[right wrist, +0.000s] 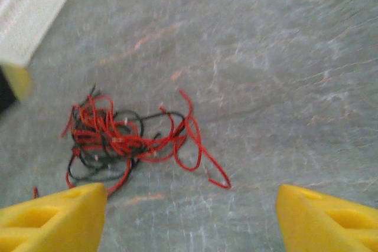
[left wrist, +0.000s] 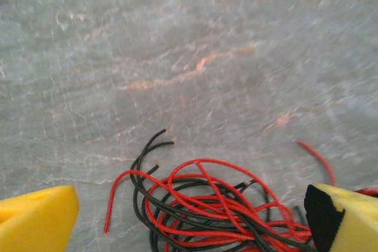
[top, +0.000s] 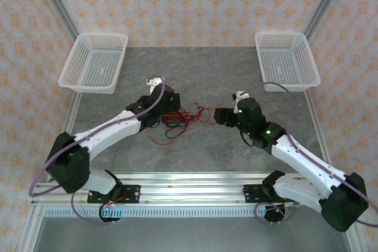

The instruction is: Untangle the cables

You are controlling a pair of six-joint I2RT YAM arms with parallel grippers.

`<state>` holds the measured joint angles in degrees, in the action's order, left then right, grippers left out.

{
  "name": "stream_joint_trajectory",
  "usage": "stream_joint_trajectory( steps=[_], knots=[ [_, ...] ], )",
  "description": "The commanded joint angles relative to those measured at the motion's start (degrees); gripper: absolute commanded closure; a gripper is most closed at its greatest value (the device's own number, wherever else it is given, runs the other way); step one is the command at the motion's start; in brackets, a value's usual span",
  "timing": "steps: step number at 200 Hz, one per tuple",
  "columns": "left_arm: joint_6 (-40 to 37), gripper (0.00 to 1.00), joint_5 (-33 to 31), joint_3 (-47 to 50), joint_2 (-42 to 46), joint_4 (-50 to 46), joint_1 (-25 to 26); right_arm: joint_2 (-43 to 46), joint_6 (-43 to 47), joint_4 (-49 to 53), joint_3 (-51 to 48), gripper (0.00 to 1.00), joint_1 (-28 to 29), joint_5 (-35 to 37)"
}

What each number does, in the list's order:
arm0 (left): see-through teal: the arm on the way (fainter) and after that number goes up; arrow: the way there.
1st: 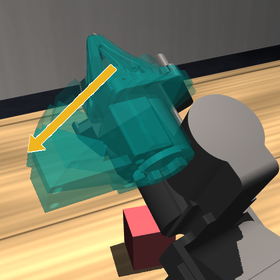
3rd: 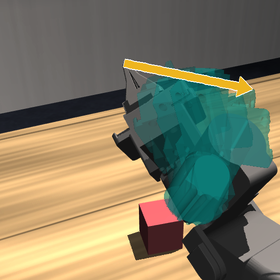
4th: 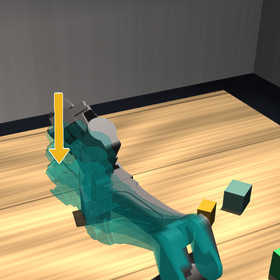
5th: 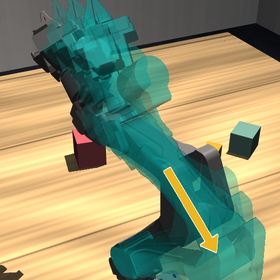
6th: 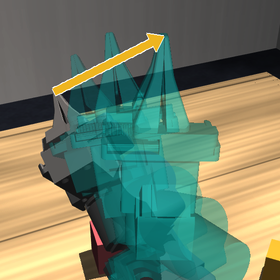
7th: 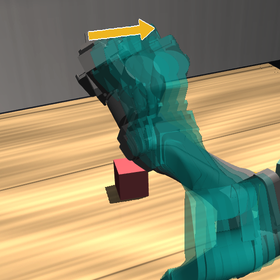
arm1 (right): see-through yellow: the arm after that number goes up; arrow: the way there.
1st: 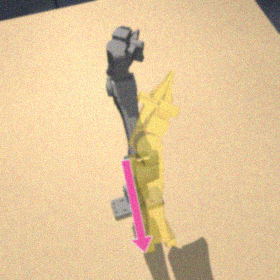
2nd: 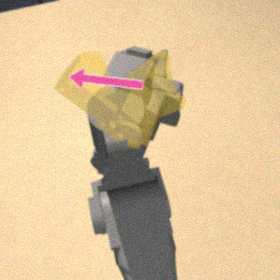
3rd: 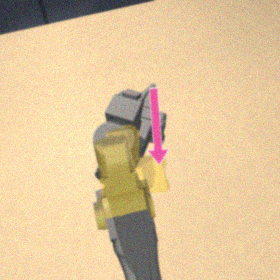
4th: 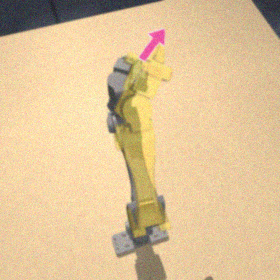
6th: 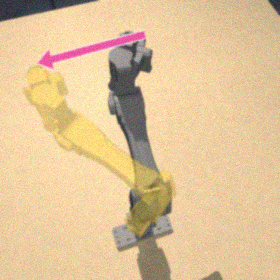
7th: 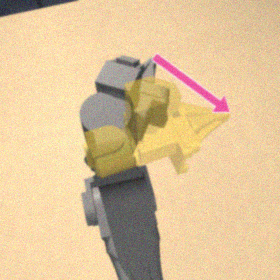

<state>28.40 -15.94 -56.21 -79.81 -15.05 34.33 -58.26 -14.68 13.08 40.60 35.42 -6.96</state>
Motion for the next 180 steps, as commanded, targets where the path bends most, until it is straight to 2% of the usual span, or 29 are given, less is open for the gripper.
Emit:
stream_joint_trajectory(
  steps=[1, 32, 59, 88, 111, 146, 180],
  knots=[
    [0.69, 0.02, 1.38, -1.03, 4.05, -4.99, -0.83, -5.64, 6.23, 0.49, 6.28, 0.28, 3.17, 0.16],
    [4.82, 0.09, 6.6, 5.13, 9.03, -5.55, -2.47, -17.99, 19.4, 4.03, 15.29, 0.32, 7.35, 2.27],
    [8.95, 0.12, 10.62, 12.64, 16.22, -3.28, -6.65, -28.79, 26.59, 5.49, 23.16, 0.36, 8.94, 2.27],
    [9.98, 0.13, 15.67, 17.04, 22.33, -2.87, -12.35, -38.53, 27.55, 5.55, 29.9, 0.43, 9.52, 1.9],
    [10.18, 0.13, 17.98, 18.88, 24.66, -2.6, -15.18, -44.25, 27.18, 5.59, 32.88, 0.45, 10.68, 3.51],
    [10.62, 0.13, 21.7, 21.51, 24.82, 0.5, -17.33, -51.09, 25.46, 5.13, 34.84, 0.45, 10.99, 5.31],
    [10.55, 0.13, 24.54, 22.61, 24.2, 2.91, -17.5, -54.03, 24.7, 3.74, 33.22, 0.45, 10.96, 5.73]
  ],
)
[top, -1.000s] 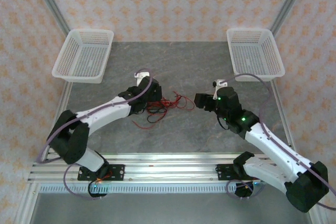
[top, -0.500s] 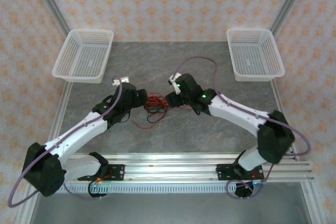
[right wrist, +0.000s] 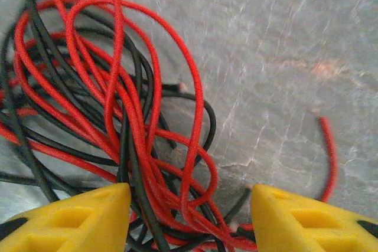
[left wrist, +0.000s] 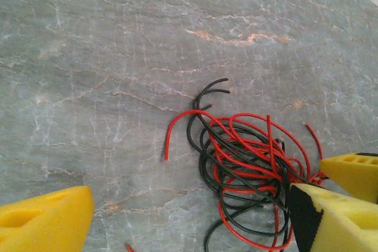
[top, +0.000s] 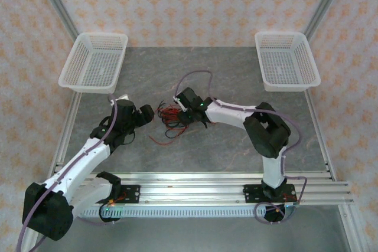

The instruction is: Untangle the cables

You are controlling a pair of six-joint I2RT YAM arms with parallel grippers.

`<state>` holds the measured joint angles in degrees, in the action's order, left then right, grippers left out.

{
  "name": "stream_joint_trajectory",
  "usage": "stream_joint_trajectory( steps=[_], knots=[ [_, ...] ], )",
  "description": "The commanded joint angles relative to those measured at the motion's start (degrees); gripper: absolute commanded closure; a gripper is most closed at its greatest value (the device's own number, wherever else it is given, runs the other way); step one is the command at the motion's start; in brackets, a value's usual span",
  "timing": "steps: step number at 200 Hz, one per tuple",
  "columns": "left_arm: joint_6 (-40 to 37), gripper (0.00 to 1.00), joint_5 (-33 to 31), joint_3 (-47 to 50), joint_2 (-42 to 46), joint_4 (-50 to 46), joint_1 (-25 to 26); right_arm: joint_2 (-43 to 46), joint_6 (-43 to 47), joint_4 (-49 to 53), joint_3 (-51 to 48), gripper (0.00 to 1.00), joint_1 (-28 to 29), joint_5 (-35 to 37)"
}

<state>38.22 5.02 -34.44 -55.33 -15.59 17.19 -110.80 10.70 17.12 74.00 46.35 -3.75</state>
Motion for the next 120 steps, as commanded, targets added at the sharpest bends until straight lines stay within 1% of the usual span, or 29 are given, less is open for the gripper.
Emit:
stream_joint_trajectory(
  steps=[1, 10, 26, 31, 48, 62, 83, 107, 120],
  knots=[
    [0.73, 0.13, 3.72, 0.85, -0.29, 3.55, -0.34, -1.59, -0.68, -0.37, -0.26, 0.46, 0.0, 2.52],
    [0.42, 0.13, 4.84, 1.18, -0.39, 4.39, -0.34, -2.02, -0.66, -0.95, -0.88, 0.54, 0.06, 2.9],
    [0.24, 0.13, 6.63, 1.86, -0.64, 5.78, -0.32, -2.41, -0.42, -1.26, -1.27, 0.76, 0.05, 3.51],
    [0.19, 0.13, 7.28, 2.06, -0.7, 6.11, -0.32, -2.36, -0.4, -1.25, -1.28, 0.82, 0.06, 3.73],
    [0.04, 0.13, 8.8, 2.78, -0.98, 6.79, -0.23, -0.87, -0.19, -1.71, -1.62, 0.92, -0.11, 3.75],
    [0.02, 0.13, 9.51, 3.27, -1.31, 7.15, 0.07, 1.61, -0.42, -2.01, -2.09, 0.95, -0.65, 2.23],
    [0.19, 0.11, 9.44, 3.74, -2.01, 7.78, 1.81, 6.69, -3.41, -2.29, -2.79, 0.96, -2.77, -2.59],
    [0.87, 0.1, 8.12, 3.85, -4.14, 10.03, 5.83, 12.49, -13.3, -2.33, -4.42, 0.96, -7.12, -5.76],
    [1.52, 0.09, 7.67, 3.45, -6.52, 11.99, 8.19, 16.05, -19.72, -3.68, -7.66, 0.96, -9.43, -8.49]
  ],
)
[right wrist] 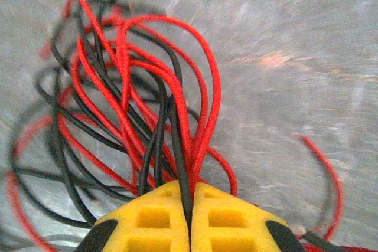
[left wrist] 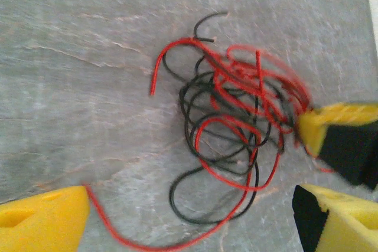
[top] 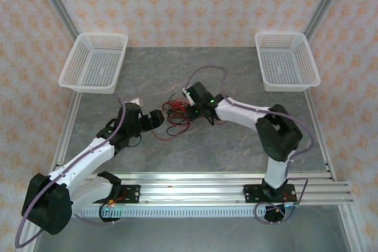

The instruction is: Untangle the cables

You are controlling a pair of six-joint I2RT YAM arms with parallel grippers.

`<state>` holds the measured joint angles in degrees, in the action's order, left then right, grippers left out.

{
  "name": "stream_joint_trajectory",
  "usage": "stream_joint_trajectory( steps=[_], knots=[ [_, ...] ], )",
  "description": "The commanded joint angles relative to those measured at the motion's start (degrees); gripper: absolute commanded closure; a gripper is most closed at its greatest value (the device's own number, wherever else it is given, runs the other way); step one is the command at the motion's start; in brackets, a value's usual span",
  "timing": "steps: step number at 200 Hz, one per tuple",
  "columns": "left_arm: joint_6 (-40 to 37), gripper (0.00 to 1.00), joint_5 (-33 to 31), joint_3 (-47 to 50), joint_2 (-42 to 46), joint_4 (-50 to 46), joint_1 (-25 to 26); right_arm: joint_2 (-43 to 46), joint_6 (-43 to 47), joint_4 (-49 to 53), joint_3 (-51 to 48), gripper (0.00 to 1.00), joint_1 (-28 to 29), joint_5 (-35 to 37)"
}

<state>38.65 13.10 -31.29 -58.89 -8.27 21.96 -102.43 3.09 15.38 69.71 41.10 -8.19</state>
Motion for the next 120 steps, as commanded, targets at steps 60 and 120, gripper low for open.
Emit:
stream_joint_trajectory(
  steps=[60, 120],
  knots=[
    [0.37, 0.09, -0.16, -9.04, -20.57, 12.74, 11.39, 19.56, -34.37, -14.51, -22.2, 0.97, -8.11, -7.99],
    [-0.74, 0.11, -6.24, -19.99, -34.39, 9.08, 13.16, 21.48, -33.72, -10.41, -24.23, 0.97, -10.02, -4.28]
  ],
)
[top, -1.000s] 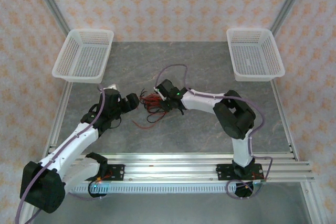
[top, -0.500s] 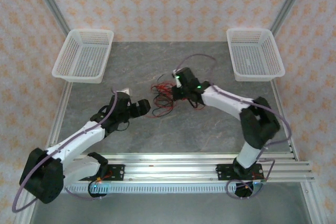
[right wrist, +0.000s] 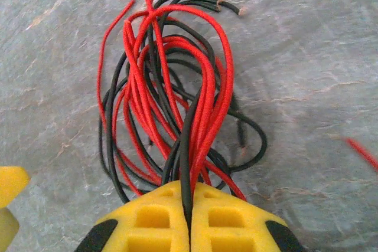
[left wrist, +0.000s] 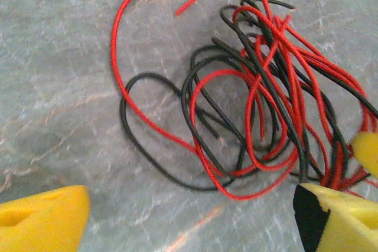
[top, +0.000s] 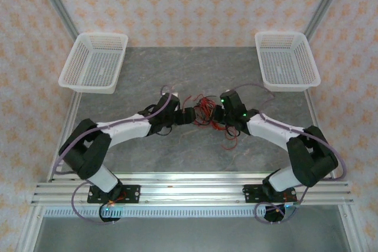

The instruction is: Untangle the cables

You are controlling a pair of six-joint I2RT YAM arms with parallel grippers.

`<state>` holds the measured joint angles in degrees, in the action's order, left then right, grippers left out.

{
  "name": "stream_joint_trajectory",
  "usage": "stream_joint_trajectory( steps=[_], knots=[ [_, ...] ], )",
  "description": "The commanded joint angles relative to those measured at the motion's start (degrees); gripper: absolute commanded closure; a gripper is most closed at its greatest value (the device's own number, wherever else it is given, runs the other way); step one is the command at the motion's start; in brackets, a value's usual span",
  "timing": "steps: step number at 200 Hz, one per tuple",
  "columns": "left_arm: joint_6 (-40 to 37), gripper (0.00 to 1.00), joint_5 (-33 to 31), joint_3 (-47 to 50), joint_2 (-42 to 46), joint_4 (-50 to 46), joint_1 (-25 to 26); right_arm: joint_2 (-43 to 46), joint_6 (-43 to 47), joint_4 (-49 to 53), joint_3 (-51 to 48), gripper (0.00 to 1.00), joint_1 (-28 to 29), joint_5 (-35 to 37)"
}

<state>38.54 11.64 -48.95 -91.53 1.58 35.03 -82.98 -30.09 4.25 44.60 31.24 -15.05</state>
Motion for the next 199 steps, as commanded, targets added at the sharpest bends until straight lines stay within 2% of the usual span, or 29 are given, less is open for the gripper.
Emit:
stream_joint_trajectory(
  steps=[1, 28, 55, 77, 105, 112, 119, 132, 150, 180, 199],
  knots=[
    [-0.6, 0.11, -4.87, -2.35, -1.78, -0.79, 0.06, 2.03, -0.43, 0.87, 0.95, 0.97, -0.19, 2.75],
    [-0.21, 0.15, -7.58, -3.18, -0.96, -2.09, -0.12, 0.76, 4.13, 4.7, 2.7, 0.96, -0.2, 6.86],
    [-0.88, 0.17, -10.03, -3.25, 1.4, -5.18, -0.76, -2.7, 13.69, 5.44, 7.23, 0.96, -0.31, 9.12],
    [-0.93, 0.17, -11.76, -1.63, 5.33, -6.61, -1.85, -7.11, 17.6, 8.24, 14.74, 0.96, -0.31, 4.6],
    [-1.56, 0.17, -13.93, 0.18, 11.49, -9.66, -3.57, -9.02, 12.73, 7.64, 19.14, 0.96, -0.29, -4.22],
    [-1.94, 0.16, -14.52, 0.36, 12.85, -10.66, -3.89, -9.0, 10.93, 6.5, 18.83, 0.92, -0.31, -5.18],
    [-2.35, 0.16, -14.99, 0.49, 14.07, -11.61, -4.2, -9.03, 9.64, 6.26, 18.68, 0.85, -0.31, -4.79],
    [-3.19, 0.15, -15.24, 0.45, 15.95, -12.92, -4.42, -9.7, 8.74, 7.62, 18.6, 0.72, -0.31, -1.37],
    [-3.91, 0.15, -14.5, 0.25, 17.78, -13.89, -4.43, -9.73, 8.84, 9.15, 17.66, 0.62, -0.31, 2.96],
    [-4.1, 0.16, -12.46, 0.07, 18.88, -14.24, -4.18, -6.64, 10.48, 11.08, 15.99, 0.6, -0.26, 5.94],
    [-4.09, 0.17, -12.02, 0.06, 19.08, -14.24, -3.76, -5.03, 14.54, 13.22, 16.12, 0.62, -0.31, 9.14]
  ],
)
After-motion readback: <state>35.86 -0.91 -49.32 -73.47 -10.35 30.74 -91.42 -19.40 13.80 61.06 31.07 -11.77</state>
